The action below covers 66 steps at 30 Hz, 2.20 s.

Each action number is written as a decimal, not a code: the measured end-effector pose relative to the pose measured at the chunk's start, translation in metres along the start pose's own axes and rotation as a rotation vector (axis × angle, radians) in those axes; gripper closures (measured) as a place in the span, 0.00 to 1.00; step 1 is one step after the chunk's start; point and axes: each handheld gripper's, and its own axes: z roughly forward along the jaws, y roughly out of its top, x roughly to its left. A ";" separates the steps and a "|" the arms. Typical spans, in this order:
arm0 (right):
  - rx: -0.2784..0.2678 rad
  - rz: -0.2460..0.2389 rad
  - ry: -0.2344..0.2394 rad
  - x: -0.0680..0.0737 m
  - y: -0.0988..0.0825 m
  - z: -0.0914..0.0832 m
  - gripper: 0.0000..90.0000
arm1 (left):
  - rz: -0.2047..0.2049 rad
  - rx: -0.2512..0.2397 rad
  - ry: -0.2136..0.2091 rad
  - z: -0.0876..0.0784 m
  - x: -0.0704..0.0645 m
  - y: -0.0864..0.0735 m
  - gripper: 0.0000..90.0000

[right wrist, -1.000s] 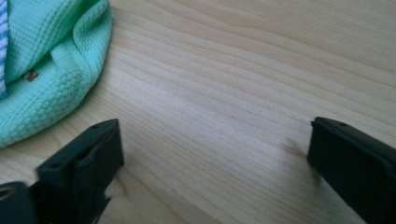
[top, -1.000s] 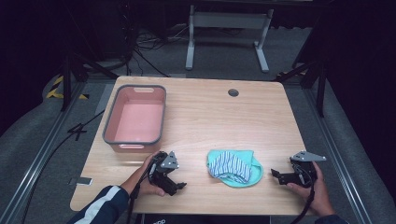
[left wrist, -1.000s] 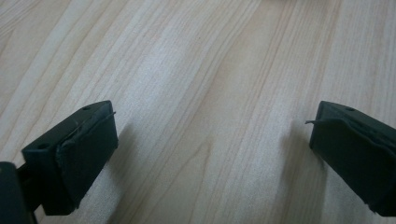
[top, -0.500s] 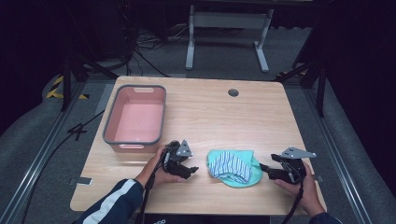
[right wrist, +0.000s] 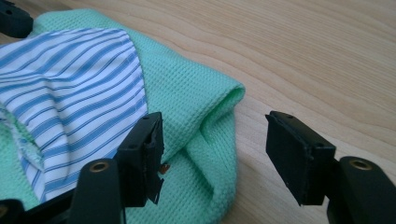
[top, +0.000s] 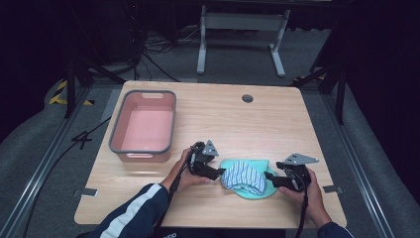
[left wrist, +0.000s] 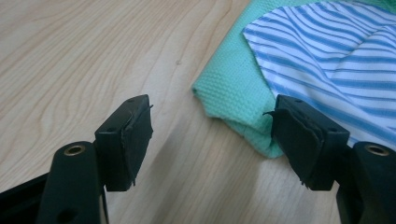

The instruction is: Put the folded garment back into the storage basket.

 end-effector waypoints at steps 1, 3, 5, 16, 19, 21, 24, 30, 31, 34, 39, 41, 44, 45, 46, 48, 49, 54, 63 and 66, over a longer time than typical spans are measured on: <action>0.008 -0.001 -0.001 0.000 0.000 0.002 0.43 | 0.002 0.000 -0.001 0.002 -0.001 0.000 0.32; 0.023 0.000 0.010 0.001 0.000 0.007 0.43 | -0.001 0.004 -0.016 0.006 -0.001 0.000 0.31; 0.045 0.005 0.005 0.003 -0.001 0.012 0.42 | 0.002 0.034 -0.016 0.011 -0.003 -0.001 0.29; 0.055 0.005 -0.001 0.010 -0.002 0.013 0.54 | -0.035 0.019 0.003 0.011 -0.008 -0.004 0.29; 0.077 0.002 0.007 0.016 0.002 0.012 0.70 | -0.032 0.012 -0.021 0.009 -0.009 -0.004 0.46; 0.086 0.001 0.013 0.018 0.003 0.012 0.76 | -0.030 0.007 -0.049 0.009 -0.010 -0.004 0.60; 0.087 0.010 0.018 0.018 0.003 0.012 0.82 | -0.040 -0.001 -0.097 0.010 -0.010 -0.004 0.76; 0.080 0.018 0.033 0.020 0.003 0.012 0.91 | -0.061 0.009 -0.133 0.010 -0.010 -0.002 0.88; 0.080 0.018 0.034 0.020 0.003 0.012 0.92 | -0.058 0.012 -0.136 0.010 -0.010 -0.001 0.89; 0.082 0.010 0.029 0.020 0.003 0.011 0.92 | -0.044 0.021 -0.128 0.009 -0.013 0.002 0.90; 0.065 0.016 0.034 0.018 0.008 0.003 0.93 | 0.014 0.054 -0.098 0.002 -0.019 0.011 0.91; 0.059 0.015 0.031 0.017 0.009 0.001 0.93 | 0.025 0.058 -0.093 0.000 -0.020 0.013 0.91; 0.044 0.021 0.036 0.017 0.013 -0.006 0.93 | 0.033 0.043 -0.088 -0.007 -0.019 0.019 0.91; 0.038 0.021 0.039 0.016 0.013 -0.008 0.93 | 0.032 0.041 -0.086 -0.007 -0.019 0.020 0.91; 0.038 0.018 0.039 0.016 0.014 -0.009 0.93 | 0.032 0.041 -0.086 -0.007 -0.019 0.020 0.91; 0.035 0.021 0.042 0.016 0.016 -0.009 0.93 | 0.037 0.045 -0.085 -0.010 -0.018 0.023 0.91; 0.035 0.022 0.042 0.017 0.018 -0.010 0.93 | 0.039 0.048 -0.083 -0.011 -0.018 0.024 0.91; 0.030 -0.002 0.042 0.022 0.028 -0.013 0.93 | 0.043 0.057 -0.074 -0.019 -0.014 0.029 0.91; 0.010 -0.003 0.048 0.023 0.053 -0.013 0.93 | 0.046 0.051 -0.040 -0.033 -0.006 0.041 0.92; 0.001 -0.009 0.044 0.023 0.061 -0.014 0.93 | 0.042 0.054 -0.031 -0.038 -0.002 0.043 0.92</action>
